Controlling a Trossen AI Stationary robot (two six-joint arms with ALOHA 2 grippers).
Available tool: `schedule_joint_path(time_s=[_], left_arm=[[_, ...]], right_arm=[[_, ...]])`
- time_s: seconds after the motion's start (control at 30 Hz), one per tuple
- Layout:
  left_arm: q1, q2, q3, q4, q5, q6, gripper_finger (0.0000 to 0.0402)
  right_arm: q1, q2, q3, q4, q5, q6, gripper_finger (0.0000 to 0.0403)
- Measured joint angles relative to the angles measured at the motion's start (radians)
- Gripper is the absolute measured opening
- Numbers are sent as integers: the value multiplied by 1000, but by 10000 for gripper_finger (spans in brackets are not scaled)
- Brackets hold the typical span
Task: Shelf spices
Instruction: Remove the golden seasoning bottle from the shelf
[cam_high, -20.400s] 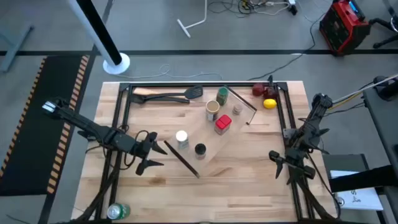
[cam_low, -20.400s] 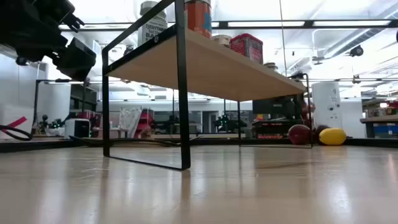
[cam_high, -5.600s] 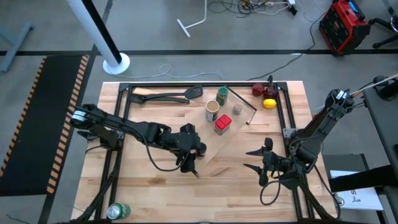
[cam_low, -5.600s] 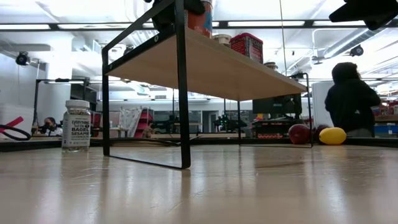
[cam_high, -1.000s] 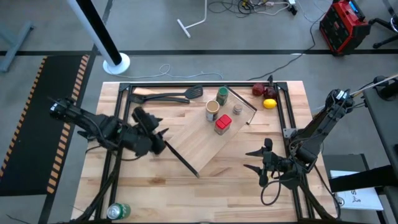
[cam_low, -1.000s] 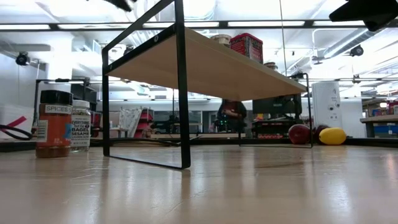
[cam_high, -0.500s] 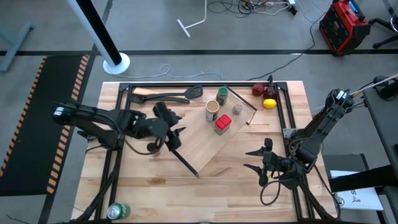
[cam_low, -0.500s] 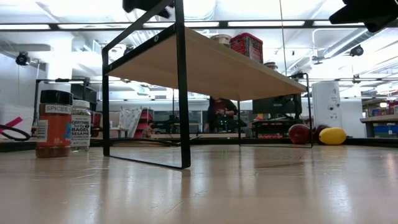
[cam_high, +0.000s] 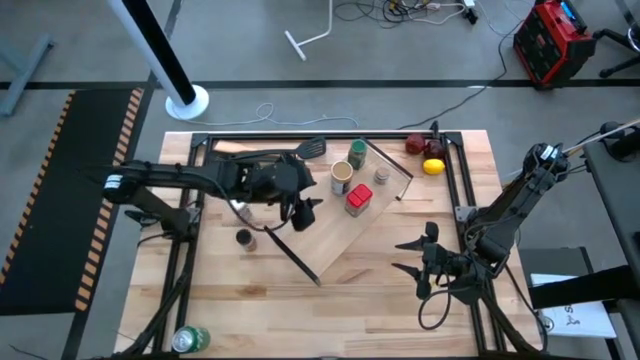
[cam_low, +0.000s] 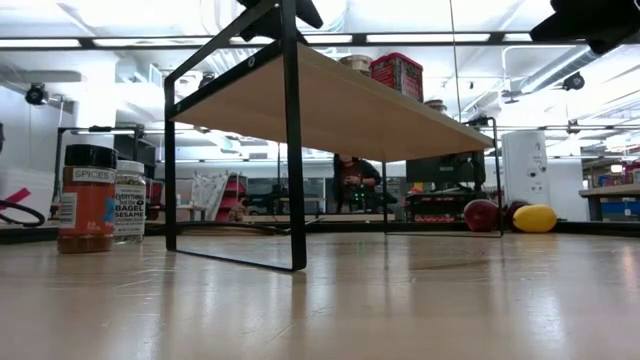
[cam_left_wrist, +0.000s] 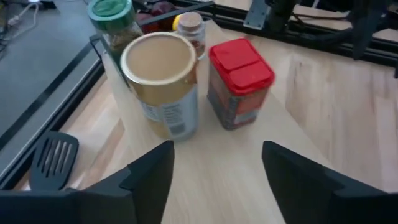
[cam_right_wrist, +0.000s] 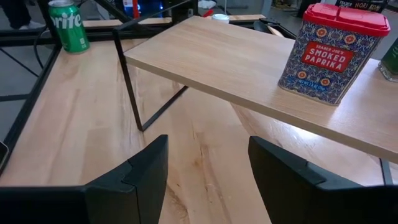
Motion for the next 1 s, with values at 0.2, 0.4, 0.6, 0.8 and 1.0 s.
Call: schedule_joint_path(time_s=[0.2, 0.4, 0.6, 0.8, 1.0], left_arm=[[50, 34, 19, 21, -5, 11, 302], [87, 47, 22, 39, -7, 11, 359], [91, 61, 22, 103, -7, 30, 394], [107, 83, 22, 141, -7, 38, 396], [130, 111, 22, 164, -7, 38, 397]], right_arm=[[0, 0, -7, 2, 0, 1, 199], [0, 0, -7, 7, -1, 5, 199], [0, 0, -7, 7, 0, 0, 199], [0, 0, -8, 8, 0, 1, 199], [0, 0, -8, 18, 0, -2, 199]])
